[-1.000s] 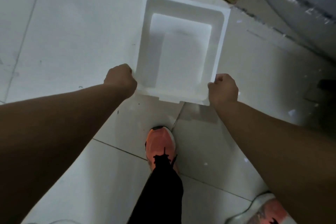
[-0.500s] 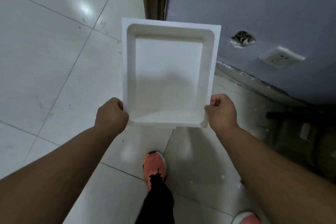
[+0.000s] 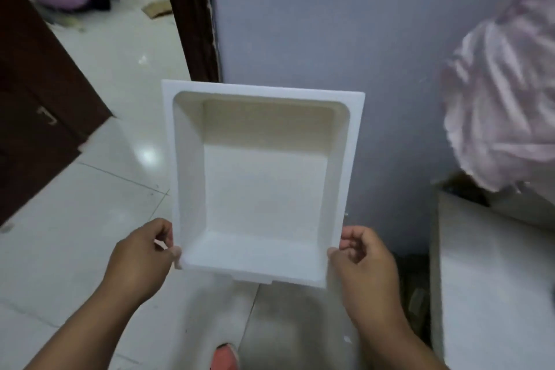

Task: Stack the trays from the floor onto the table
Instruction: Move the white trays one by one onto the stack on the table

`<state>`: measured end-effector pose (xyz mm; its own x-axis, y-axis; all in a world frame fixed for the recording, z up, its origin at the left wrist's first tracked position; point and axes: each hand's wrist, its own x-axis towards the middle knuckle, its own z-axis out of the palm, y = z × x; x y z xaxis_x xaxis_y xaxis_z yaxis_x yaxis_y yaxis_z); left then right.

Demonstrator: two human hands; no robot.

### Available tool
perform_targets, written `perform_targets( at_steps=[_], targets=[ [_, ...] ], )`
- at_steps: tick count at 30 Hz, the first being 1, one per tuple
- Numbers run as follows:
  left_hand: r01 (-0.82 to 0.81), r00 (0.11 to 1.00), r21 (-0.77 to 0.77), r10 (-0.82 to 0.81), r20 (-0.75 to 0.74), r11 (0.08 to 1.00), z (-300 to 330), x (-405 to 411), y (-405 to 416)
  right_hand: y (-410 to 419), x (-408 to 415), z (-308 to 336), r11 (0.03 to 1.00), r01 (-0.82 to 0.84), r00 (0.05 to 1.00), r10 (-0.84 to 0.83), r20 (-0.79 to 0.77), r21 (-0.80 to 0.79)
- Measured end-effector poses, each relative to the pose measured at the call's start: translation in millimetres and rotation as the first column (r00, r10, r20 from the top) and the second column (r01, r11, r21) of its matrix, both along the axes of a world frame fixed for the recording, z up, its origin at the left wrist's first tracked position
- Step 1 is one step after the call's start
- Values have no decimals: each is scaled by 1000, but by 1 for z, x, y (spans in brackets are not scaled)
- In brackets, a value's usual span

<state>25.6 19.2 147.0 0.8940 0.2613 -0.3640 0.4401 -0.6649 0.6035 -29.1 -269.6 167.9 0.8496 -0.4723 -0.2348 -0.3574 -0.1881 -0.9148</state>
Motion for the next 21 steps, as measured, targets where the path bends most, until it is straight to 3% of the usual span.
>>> perform_targets(
  at_steps=[1, 3, 6, 8, 12, 17, 21],
  targets=[
    [6, 999, -3, -6, 40, 1000, 65, -17, -20, -22, -25, 65, 1000, 21, 999, -21, 47, -16],
    [23, 997, -15, -22, 74, 1000, 117, -40, -41, -44, -56, 112, 998, 13, 995, -7, 95, -58],
    [81, 985, -29, -76, 156, 996, 169, -49, -67, -73, -76, 155, 992, 14, 983, 9, 186, -124],
    [147, 965, 20, -148, 215, 989, 240, -93, -113, -118, -141, 216, 991, 76, 964, -45, 261, -110],
    [284, 908, 50, -285, 308, 958, 314, -152, -187, -194, -220, 276, 983, 146, 929, -96, 358, -113],
    [486, 837, -19, -460, 297, 874, 348, -217, -286, -291, -295, 298, 949, 290, 859, -200, 472, -127],
    [609, 782, -60, -586, 212, 791, 330, -255, -367, -363, -353, 289, 905, 402, 855, -317, 410, -138]
  ],
)
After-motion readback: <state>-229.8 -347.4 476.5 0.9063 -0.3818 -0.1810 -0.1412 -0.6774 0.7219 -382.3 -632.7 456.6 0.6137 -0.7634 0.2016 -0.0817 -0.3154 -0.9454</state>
